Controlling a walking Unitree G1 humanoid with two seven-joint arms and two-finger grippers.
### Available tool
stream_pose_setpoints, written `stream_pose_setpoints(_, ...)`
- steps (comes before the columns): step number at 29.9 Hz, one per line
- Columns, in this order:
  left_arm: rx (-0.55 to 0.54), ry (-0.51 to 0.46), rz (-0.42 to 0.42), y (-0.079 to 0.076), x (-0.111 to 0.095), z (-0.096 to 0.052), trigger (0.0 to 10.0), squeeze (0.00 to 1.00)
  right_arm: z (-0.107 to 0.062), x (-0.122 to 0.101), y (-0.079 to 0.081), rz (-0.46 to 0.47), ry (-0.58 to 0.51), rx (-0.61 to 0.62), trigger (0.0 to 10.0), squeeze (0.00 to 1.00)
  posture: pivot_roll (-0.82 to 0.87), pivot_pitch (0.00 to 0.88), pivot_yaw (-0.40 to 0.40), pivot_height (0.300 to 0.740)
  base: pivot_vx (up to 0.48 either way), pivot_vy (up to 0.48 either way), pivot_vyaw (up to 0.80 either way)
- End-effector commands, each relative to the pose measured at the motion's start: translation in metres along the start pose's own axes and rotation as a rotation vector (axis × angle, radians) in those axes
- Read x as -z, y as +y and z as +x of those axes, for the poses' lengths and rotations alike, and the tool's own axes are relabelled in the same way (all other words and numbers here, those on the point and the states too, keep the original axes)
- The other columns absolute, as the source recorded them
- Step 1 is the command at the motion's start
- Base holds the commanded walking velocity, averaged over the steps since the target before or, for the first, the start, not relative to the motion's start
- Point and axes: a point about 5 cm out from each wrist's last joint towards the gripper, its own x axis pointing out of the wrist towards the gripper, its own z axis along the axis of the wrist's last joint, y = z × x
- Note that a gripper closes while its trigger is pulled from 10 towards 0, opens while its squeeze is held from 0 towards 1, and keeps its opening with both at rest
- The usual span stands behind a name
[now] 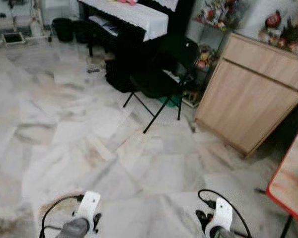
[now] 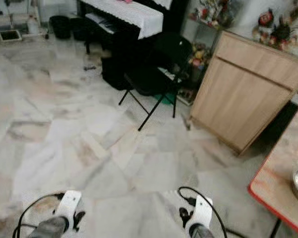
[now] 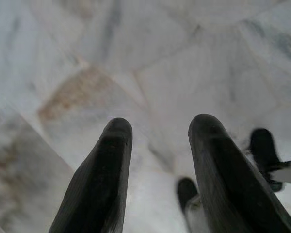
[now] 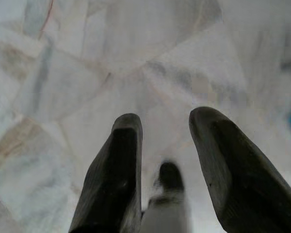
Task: Setting the table
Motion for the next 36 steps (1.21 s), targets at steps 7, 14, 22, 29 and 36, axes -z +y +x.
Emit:
stream_pose_setpoints(7,0.063,0.001,0.079,-0.006,-0.008,0.002,10.0,0.0,-0.006,0.015,-0.011,0.022,0.001,0.052,10.0,0.0,0.07,0.0,0.057,0.74,0.0,0.0,-0.76)
stream_pose_setpoints(14,0.069,0.016,0.144,0.004,-0.007,0.001,10.0,0.0,-0.007,0.02,-0.005,0.094,-0.02,0.078,10.0,0.0,0.02,0.0,0.108,0.74,0.0,0.0,-0.76)
stream_pose_setpoints(22,0.045,-0.023,0.026,-0.004,-0.017,0.003,10.0,0.0,-0.009,0.023,-0.009,-0.021,0.015,0.036,10.0,0.0,0.02,0.0,0.03,0.74,0.0,0.0,-0.76)
stream_pose_setpoints(29,0.065,-0.041,-0.022,-0.012,-0.02,0.004,10.0,0.0,-0.011,0.019,-0.022,0.009,-0.007,0.087,10.0,0.0,0.01,0.0,0.037,0.74,0.0,0.0,-0.54)
stream_pose_setpoints(36,0.064,-0.037,-0.039,-0.015,-0.017,0.004,10.0,0.0,-0.011,0.02,-0.019,0.022,-0.012,0.084,10.0,0.0,0.0,0.0,0.014,0.74,0.0,0.0,0.0)
